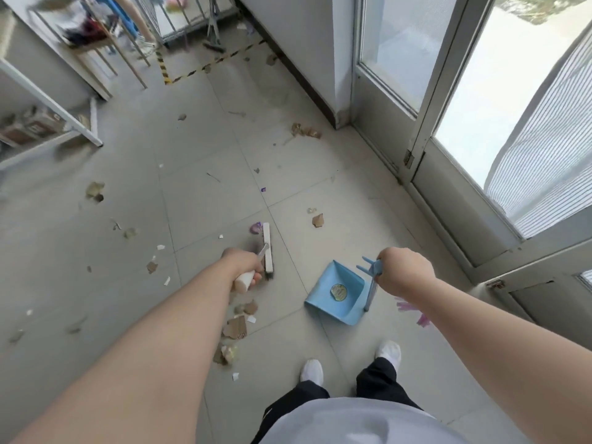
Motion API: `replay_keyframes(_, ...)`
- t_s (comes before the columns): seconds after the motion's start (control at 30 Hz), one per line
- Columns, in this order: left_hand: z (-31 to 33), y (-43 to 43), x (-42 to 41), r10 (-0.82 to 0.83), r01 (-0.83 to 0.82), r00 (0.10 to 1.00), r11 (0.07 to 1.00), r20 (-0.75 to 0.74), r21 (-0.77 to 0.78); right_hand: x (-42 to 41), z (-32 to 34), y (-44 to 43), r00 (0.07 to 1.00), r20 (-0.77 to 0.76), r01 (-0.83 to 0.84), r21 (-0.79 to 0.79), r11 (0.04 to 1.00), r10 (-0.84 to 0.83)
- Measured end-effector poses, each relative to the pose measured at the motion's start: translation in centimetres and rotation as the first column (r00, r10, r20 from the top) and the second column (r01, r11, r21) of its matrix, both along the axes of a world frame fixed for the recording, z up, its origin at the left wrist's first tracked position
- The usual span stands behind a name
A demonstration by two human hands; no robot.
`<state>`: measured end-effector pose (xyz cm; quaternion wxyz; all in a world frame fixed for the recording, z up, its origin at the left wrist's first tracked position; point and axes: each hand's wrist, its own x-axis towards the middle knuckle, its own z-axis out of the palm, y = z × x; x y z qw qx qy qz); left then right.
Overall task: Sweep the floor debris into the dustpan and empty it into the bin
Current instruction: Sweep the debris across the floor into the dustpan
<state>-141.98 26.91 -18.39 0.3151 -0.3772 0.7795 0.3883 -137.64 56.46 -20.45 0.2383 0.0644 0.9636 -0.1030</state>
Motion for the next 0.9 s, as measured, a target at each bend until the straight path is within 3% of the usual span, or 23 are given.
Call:
replay_keyframes(0.3, 0.1, 11.3, -3.6, -0.103, 0.102, 0.995, 0.979, -0.001, 0.174, -1.9, -0.8, 4.6, 0.999, 0.037, -0.032, -0.004, 0.999, 0.032)
replay_keyframes(0.53, -1.0, 15.9, -7.3, -0.261, 0.244, 0.965, 0.925, 0.021, 0.291, -3.6, -0.7, 5.6, 0.993, 0.094, 0.071, 0.0, 0.997, -0.071)
replay_keyframes(0.77, -3.0, 15.5, -11.6, -0.391, 0.346, 0.917, 0.879, 0.083, 0.327, -5.9, 0.0, 4.1, 0.987, 0.114, 0.107, 0.056, 0.993, -0.112)
replay_keyframes(0.9, -3.8, 12.0, -15.1, -0.334, 0.286, 0.935, 0.91, 0.122, 0.299, -8.2, 0.6, 2.5, 0.984, 0.12, 0.124, 0.082, 0.989, -0.133)
